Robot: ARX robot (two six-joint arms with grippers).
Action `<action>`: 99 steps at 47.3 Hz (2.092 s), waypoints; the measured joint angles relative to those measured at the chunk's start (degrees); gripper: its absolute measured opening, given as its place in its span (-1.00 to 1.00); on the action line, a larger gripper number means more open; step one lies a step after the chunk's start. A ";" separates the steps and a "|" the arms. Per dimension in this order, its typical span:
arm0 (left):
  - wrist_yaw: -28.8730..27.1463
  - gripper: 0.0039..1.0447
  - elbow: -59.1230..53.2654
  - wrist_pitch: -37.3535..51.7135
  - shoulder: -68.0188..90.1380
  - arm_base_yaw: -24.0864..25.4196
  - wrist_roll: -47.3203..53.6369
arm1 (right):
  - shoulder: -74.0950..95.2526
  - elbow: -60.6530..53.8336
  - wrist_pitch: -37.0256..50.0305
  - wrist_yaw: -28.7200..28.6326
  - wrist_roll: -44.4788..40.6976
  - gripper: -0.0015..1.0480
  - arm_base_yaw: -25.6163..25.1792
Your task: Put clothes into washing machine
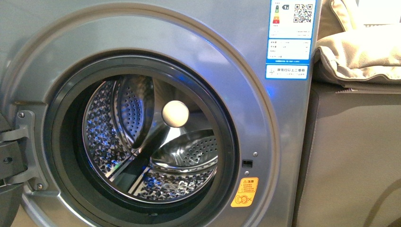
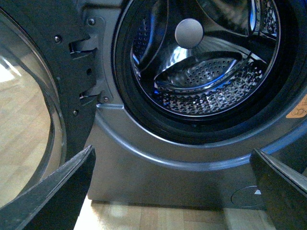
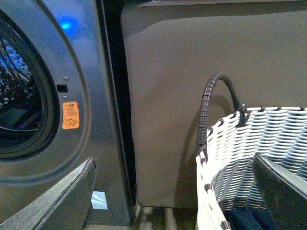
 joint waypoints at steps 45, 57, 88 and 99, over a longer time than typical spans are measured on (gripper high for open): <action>0.00 0.88 0.00 0.00 0.00 0.00 0.00 | -0.33 -0.44 3.96 -4.17 1.44 0.85 -1.07; 0.00 0.88 0.00 0.00 -0.02 0.00 0.00 | 7.50 -0.09 27.21 -27.26 11.06 0.85 -16.79; 0.00 0.88 0.00 0.00 -0.02 0.00 0.00 | 39.21 9.35 58.69 -47.58 25.94 0.85 -45.46; 0.00 0.88 0.00 0.00 -0.02 0.00 0.00 | 52.48 21.70 47.52 -47.06 22.93 0.85 -48.92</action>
